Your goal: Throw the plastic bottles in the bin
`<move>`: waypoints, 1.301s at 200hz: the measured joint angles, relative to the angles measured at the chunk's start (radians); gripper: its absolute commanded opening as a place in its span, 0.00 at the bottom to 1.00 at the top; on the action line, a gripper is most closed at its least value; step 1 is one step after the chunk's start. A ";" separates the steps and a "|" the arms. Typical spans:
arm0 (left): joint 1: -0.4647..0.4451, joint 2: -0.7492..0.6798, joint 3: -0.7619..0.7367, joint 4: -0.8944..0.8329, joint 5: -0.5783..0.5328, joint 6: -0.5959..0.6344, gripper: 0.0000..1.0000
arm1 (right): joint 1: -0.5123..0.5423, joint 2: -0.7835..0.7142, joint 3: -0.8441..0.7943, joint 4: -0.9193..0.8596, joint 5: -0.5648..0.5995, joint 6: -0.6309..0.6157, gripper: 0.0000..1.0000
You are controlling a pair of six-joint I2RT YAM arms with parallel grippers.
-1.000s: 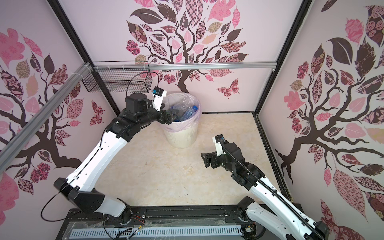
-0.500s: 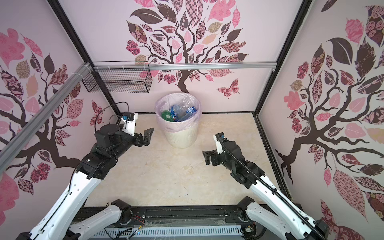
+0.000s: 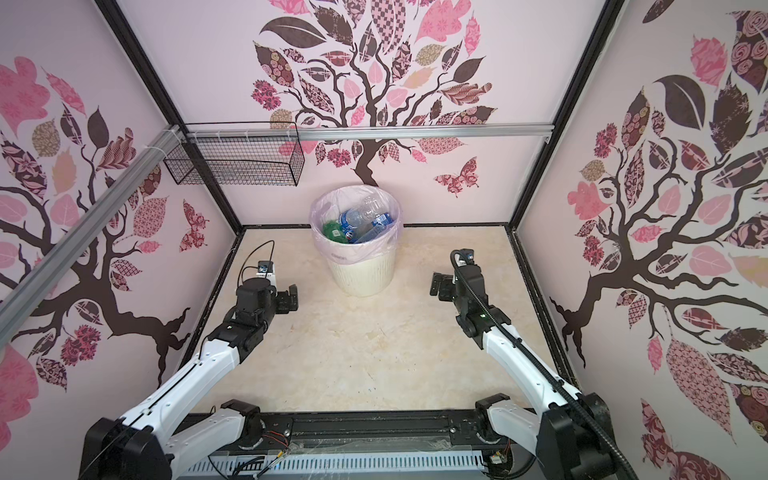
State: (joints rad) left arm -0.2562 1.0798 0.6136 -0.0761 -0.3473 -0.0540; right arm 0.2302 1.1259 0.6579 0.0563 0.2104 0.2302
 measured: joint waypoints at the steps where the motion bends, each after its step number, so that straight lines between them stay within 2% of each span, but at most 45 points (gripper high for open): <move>1: 0.002 0.003 -0.002 0.004 0.000 0.001 0.98 | -0.006 0.003 -0.006 0.008 0.003 -0.001 1.00; 26: 0.092 0.057 -0.062 0.142 0.033 0.000 0.98 | -0.046 0.054 -0.098 0.146 0.067 -0.028 1.00; 60: 0.225 0.096 -0.182 0.353 0.103 -0.021 0.98 | -0.049 0.130 -0.277 0.466 0.165 -0.110 1.00; 94: 0.230 0.192 -0.264 0.543 0.144 0.003 0.98 | -0.052 0.245 -0.385 0.739 0.206 -0.163 1.00; 136: 0.230 0.268 -0.267 0.713 0.158 0.024 0.98 | -0.057 0.293 -0.369 0.869 0.193 -0.198 1.00; 160: 0.230 0.386 -0.251 0.822 0.183 0.036 0.98 | -0.089 0.417 -0.426 1.126 0.163 -0.208 1.00; 168: 0.236 0.445 -0.250 0.872 0.201 0.035 0.98 | -0.101 0.437 -0.441 1.127 0.157 -0.205 1.00; 182: 0.249 0.486 -0.249 0.866 0.214 0.031 0.98 | -0.119 0.437 -0.435 1.085 0.143 -0.202 1.00; 260: 0.270 0.489 -0.238 0.905 0.237 0.022 0.98 | -0.153 0.442 -0.400 1.128 0.072 -0.184 1.00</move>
State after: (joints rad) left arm 0.0135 1.5692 0.3759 0.8288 -0.1101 -0.0319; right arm 0.0769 1.5677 0.2577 1.1843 0.2825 0.0460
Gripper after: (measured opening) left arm 0.977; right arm 0.996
